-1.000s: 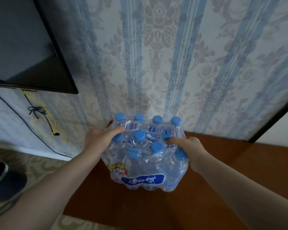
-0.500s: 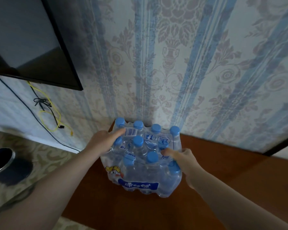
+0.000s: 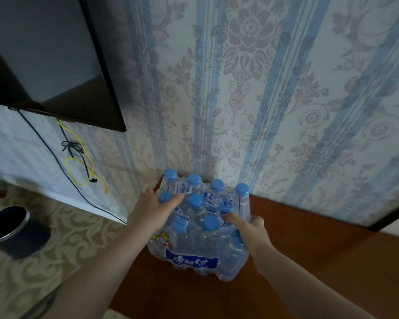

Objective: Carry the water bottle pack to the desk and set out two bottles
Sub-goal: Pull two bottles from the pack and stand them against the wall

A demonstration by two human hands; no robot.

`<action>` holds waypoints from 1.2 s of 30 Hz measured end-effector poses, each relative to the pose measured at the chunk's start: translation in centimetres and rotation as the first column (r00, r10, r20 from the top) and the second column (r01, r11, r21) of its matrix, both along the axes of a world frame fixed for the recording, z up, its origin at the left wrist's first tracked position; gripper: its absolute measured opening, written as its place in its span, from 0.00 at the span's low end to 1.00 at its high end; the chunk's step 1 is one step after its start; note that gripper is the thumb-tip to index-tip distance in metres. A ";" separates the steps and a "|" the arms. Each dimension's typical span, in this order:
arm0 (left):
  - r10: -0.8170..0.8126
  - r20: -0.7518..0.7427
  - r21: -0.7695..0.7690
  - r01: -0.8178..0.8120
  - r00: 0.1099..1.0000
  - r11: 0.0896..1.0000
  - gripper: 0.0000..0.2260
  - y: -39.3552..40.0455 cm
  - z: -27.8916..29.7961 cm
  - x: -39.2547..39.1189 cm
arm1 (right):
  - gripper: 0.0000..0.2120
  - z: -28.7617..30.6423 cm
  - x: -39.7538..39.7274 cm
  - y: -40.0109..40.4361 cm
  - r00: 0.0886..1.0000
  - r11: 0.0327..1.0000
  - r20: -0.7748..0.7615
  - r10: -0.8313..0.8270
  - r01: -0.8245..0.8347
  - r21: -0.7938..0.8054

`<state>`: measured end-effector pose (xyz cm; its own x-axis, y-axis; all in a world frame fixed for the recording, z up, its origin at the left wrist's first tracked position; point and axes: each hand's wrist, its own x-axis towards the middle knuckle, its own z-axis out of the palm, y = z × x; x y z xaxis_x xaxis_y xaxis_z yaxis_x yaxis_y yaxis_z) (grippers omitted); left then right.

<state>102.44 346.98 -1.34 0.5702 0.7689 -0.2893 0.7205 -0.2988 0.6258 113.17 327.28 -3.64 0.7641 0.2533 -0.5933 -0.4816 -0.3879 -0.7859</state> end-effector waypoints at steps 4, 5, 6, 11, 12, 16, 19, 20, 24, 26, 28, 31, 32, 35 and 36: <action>-0.054 0.082 0.067 0.048 0.995 0.997 0.39 -1.6 -0.1 -0.2 | 0.40 0.0 0.0 0.1 1.000 1.000 0.006 0.000 0.000 0.004; -0.059 0.104 0.026 0.057 0.993 0.998 0.34 -1.5 0.1 0.0 | 0.40 0.0 0.0 0.0 1.000 1.000 0.009 0.003 -0.003 0.007; -0.075 0.109 -0.001 0.075 0.991 0.997 0.29 -1.4 0.3 0.2 | 0.40 0.0 0.0 0.0 1.000 1.000 0.012 0.007 -0.007 0.008; -0.104 0.011 0.043 0.104 0.995 0.994 0.28 -1.5 0.4 1.0 | 0.40 -0.3 0.3 0.1 0.999 1.000 0.037 0.019 -0.019 -0.020; -0.101 -0.016 0.068 0.102 0.995 0.992 0.29 -1.6 0.3 1.1 | 0.40 -0.4 0.3 0.1 0.999 0.999 0.045 0.021 -0.020 -0.028; -0.089 -0.024 0.130 0.092 0.996 0.987 0.27 -2.0 -0.1 1.0 | 0.44 -0.1 0.2 -0.1 0.986 0.994 0.151 0.072 -0.058 -0.095; -0.098 0.023 0.190 0.092 0.995 0.977 0.26 -2.3 -0.2 0.6 | 0.48 0.4 0.1 -0.2 0.865 0.926 0.430 0.259 -0.096 -0.365; -0.117 0.038 0.254 0.104 0.992 0.962 0.26 -2.4 -0.3 0.4 | 0.46 0.7 0.0 -0.3 0.777 0.890 0.535 0.332 -0.069 -0.452; -0.278 0.143 0.532 0.163 0.950 0.831 0.24 -3.3 -0.8 -0.4 | 0.22 2.1 -0.3 -0.6 0.207 0.862 0.837 0.506 -0.082 -0.501; -0.313 0.168 0.552 0.174 0.935 0.815 0.20 -4.0 -1.4 -0.8 | 0.09 2.9 -0.4 0.1 0.020 0.827 0.849 0.528 -0.240 -0.509; -0.287 0.160 0.531 0.163 0.945 0.832 0.22 -4.7 -2.1 -1.0 | 0.08 4.0 -0.5 1.5 0.066 0.727 0.767 0.638 -0.378 -0.573; -0.260 0.162 0.507 0.146 0.952 0.850 0.22 -5.2 -2.7 -1.1 | 0.15 4.9 0.1 4.9 0.156 0.548 0.532 0.832 -0.384 -0.743; -0.255 0.170 0.499 0.140 0.952 0.855 0.21 -5.2 -2.7 -1.0 | 0.16 4.9 0.3 5.9 0.142 0.490 0.472 0.870 -0.360 -0.794; -0.254 0.133 0.504 0.155 0.958 0.850 0.21 -5.3 -2.5 -0.7 | 0.22 4.7 0.6 8.1 0.115 0.391 0.375 0.920 -0.318 -0.863; -0.256 0.117 0.506 0.164 0.960 0.847 0.21 -5.4 -2.4 -0.6 | 0.23 4.5 0.8 8.5 0.104 0.380 0.366 0.925 -0.307 -0.873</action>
<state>101.82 341.57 -3.74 0.7394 0.6402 0.2085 0.4996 -0.7292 0.4676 113.99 335.80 0.84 0.5632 0.8155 -0.1329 0.8123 -0.5760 -0.0918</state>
